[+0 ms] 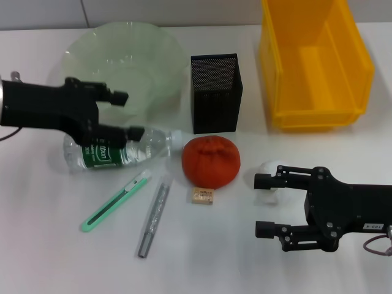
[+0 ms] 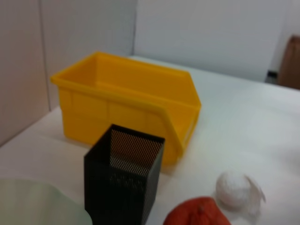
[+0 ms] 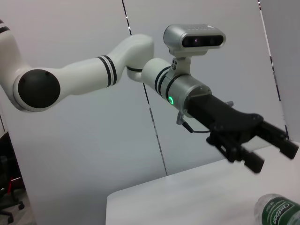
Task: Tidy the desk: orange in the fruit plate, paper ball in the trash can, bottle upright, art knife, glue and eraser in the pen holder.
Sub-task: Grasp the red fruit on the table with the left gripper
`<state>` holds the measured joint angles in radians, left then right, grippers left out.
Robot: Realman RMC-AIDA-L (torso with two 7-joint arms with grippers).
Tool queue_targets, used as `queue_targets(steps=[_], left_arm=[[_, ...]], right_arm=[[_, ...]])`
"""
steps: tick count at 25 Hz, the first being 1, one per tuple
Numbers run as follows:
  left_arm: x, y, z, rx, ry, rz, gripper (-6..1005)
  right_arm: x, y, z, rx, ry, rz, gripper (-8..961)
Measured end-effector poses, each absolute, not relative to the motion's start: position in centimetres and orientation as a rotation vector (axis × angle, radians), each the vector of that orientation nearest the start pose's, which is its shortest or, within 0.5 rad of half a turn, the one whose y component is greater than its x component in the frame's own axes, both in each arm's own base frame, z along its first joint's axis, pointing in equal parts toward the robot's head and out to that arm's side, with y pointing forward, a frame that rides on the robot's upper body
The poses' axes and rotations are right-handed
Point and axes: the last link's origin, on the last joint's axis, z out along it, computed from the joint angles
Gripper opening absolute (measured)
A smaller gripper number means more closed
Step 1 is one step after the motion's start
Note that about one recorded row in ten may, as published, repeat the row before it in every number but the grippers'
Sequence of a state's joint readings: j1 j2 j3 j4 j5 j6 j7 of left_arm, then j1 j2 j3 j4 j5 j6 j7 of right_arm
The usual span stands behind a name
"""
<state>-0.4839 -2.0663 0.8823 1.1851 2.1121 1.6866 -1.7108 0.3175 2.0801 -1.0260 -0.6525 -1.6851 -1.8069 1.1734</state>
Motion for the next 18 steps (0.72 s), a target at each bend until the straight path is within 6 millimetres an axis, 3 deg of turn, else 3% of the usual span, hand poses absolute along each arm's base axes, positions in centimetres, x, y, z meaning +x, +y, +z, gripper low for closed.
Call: queue_targets(steps=[9, 18], left_arm=[[-19.9, 33.8, 3.8, -2.935, -0.429, -0.024, 756], [-19.8, 32.5, 2.8, -2.969, -0.343, -0.357, 749]], right_arm=[[26.1, 24.2, -2.1, -2.863, 0.407, 1.093, 764], [27.9, 22.7, -0.4, -2.716, 0.432, 1.165, 764]])
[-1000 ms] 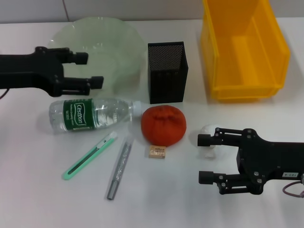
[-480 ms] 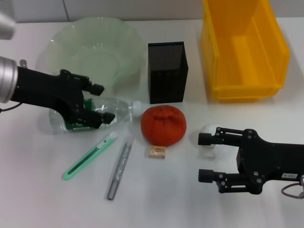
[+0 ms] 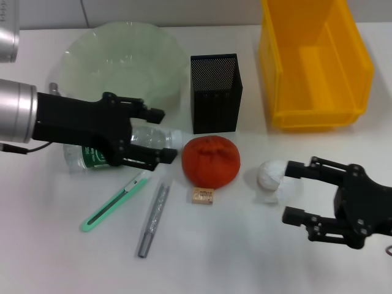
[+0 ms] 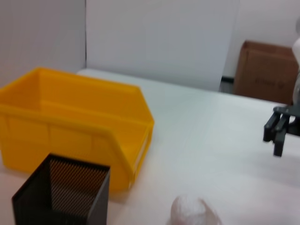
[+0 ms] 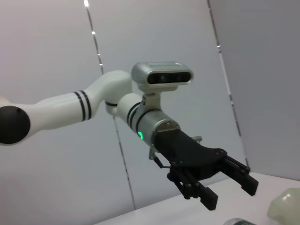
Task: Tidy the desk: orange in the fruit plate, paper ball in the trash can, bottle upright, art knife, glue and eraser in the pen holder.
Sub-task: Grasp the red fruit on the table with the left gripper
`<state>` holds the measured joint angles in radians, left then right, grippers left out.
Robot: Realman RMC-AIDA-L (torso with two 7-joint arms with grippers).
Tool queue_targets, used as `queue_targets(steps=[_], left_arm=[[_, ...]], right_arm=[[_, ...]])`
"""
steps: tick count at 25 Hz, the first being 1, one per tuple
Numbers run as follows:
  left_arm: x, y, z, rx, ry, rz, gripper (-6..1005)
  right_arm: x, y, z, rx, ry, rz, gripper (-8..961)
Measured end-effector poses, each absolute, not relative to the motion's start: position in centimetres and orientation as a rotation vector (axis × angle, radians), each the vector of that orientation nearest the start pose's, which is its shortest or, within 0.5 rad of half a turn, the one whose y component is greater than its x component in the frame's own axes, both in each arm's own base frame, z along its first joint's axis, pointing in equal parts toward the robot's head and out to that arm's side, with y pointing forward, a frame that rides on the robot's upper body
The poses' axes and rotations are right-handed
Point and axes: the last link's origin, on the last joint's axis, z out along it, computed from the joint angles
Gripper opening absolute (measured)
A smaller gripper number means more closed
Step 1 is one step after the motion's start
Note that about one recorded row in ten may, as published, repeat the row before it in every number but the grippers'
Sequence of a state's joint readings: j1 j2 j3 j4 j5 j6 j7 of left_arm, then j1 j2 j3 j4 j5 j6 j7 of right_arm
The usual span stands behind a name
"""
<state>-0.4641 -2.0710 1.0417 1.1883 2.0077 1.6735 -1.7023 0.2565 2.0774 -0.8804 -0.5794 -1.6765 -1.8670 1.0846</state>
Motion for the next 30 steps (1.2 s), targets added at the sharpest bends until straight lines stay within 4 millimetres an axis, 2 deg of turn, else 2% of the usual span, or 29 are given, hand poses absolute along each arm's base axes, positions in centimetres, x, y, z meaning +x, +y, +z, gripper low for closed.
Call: queue_targets(steps=[2, 11, 18, 23, 30], left_arm=[[-19.7, 32.5, 2.4, -2.969, -0.346, -0.397, 747], [-20.1, 34.3, -3.2, -2.981, -0.364, -0.375, 740], [-20.2, 34.9, -5.0, -2.959, -0.379, -0.355, 735], [-20.3, 34.7, -6.2, -2.944, -0.329, -0.382, 731], [-20.8, 34.8, -7.4, -2.915, -0.319, -0.332, 726]], right_arm=[[28.3, 22.2, -0.2, -2.699, 0.444, 1.162, 764], [28.9, 21.5, -0.8, -2.694, 0.487, 1.151, 763], [28.9, 21.5, -0.8, -2.695, 0.489, 1.151, 764], [28.7, 21.7, -0.9, -2.699, 0.48, 1.154, 765], [28.7, 21.8, -0.9, -2.699, 0.481, 1.155, 764]])
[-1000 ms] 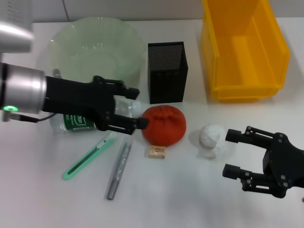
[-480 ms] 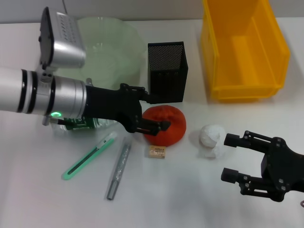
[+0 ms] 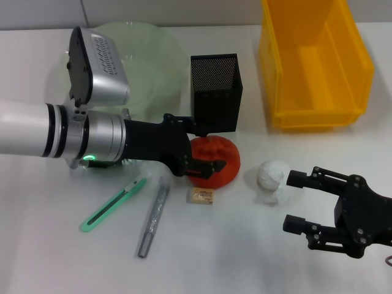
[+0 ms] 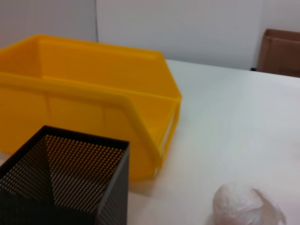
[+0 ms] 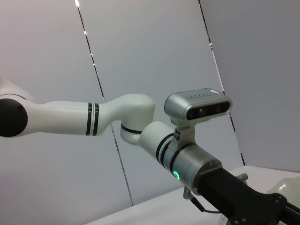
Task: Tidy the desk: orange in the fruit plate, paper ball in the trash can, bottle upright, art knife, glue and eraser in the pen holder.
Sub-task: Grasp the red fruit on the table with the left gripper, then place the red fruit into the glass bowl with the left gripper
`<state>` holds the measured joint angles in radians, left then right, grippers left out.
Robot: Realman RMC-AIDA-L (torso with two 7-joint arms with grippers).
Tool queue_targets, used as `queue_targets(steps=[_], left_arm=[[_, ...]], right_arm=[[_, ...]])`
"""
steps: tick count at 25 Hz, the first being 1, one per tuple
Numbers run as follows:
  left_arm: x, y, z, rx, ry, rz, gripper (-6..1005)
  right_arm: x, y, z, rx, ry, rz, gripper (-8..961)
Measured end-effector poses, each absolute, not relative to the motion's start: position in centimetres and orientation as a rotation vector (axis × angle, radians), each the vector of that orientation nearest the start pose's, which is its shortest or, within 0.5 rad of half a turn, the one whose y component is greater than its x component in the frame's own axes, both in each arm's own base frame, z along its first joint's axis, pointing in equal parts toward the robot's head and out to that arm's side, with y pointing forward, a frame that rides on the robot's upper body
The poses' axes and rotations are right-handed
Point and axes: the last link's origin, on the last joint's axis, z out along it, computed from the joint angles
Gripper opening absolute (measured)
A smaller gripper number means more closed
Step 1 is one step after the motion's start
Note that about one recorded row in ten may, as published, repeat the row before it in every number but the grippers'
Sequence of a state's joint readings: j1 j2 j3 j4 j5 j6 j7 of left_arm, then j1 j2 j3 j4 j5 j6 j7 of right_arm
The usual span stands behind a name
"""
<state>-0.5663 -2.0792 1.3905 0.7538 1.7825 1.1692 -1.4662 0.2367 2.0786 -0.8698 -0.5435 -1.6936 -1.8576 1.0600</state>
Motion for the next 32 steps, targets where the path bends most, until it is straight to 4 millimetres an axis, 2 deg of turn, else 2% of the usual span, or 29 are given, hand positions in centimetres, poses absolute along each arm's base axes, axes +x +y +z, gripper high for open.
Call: queue_targets(steps=[18, 23, 29, 32], left_arm=[[-21.4, 34.3, -8.4, -2.904, -0.332, -0.288, 712], [-21.5, 34.4, -8.2, -2.893, -0.341, -0.302, 473], [-21.3, 34.5, -7.6, -2.863, -0.373, -0.37, 236], [-20.9, 34.2, -6.6, -2.843, -0.356, -0.424, 202]], right_arm=[[28.7, 21.7, -1.1, -2.692, 0.496, 1.165, 763], [28.6, 21.8, -1.1, -2.694, 0.492, 1.164, 763], [28.6, 21.9, -1.1, -2.695, 0.494, 1.163, 764], [28.7, 21.9, -1.1, -2.692, 0.498, 1.158, 764]])
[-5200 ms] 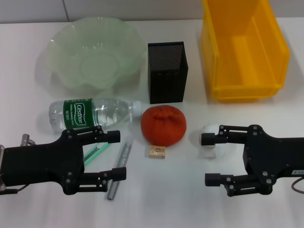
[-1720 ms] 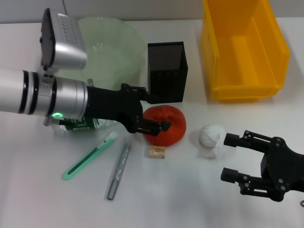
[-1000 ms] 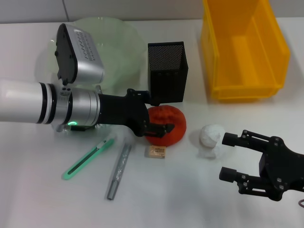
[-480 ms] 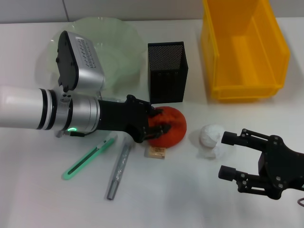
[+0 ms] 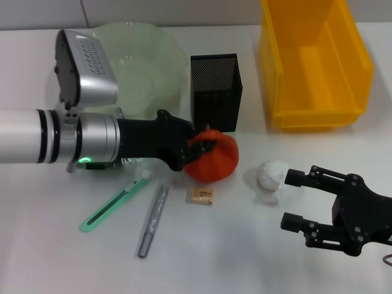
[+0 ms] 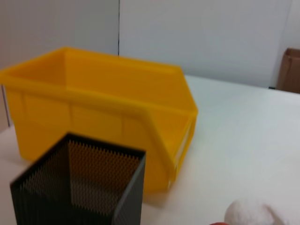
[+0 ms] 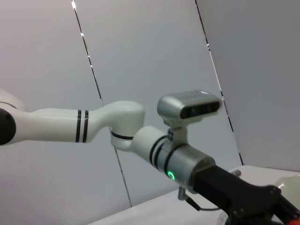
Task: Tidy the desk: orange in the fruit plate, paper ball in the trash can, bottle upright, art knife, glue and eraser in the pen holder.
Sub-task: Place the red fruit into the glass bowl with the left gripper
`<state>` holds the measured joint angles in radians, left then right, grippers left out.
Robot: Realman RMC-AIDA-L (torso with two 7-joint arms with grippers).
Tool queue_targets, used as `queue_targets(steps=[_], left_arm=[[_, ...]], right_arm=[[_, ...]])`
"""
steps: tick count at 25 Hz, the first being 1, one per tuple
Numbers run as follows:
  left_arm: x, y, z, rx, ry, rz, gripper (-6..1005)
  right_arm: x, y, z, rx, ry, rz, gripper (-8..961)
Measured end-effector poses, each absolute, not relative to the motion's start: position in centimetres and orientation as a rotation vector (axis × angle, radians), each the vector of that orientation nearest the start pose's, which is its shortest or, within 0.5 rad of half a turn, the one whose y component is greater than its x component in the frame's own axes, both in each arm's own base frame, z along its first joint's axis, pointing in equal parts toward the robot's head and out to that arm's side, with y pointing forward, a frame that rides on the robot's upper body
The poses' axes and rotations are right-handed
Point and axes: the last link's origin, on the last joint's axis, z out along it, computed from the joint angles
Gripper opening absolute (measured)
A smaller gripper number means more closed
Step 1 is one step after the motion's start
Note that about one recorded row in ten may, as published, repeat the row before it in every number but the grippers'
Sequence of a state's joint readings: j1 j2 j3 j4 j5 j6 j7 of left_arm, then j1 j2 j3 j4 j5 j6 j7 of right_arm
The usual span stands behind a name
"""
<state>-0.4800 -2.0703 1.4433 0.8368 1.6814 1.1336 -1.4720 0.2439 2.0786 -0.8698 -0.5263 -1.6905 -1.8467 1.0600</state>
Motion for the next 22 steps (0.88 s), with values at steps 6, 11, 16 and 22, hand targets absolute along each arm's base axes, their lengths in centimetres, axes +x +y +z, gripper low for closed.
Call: queue_targets(steps=[6, 11, 16, 22], left_arm=[[-20.6, 33.4, -4.6, -2.836, -0.317, -0.499, 159], [-21.5, 33.4, -0.3, -2.722, -0.35, -0.627, 132], [-23.0, 34.9, 3.1, -2.558, -0.419, -0.709, 101], [-23.3, 36.6, 4.1, -2.444, -0.452, -0.71, 89]], right_arm=[[28.7, 22.0, -1.1, -2.69, 0.497, 1.157, 764], [28.6, 22.1, -1.2, -2.688, 0.499, 1.162, 765], [28.5, 22.4, -1.4, -2.687, 0.488, 1.155, 765], [28.2, 22.7, -1.6, -2.692, 0.485, 1.168, 763]])
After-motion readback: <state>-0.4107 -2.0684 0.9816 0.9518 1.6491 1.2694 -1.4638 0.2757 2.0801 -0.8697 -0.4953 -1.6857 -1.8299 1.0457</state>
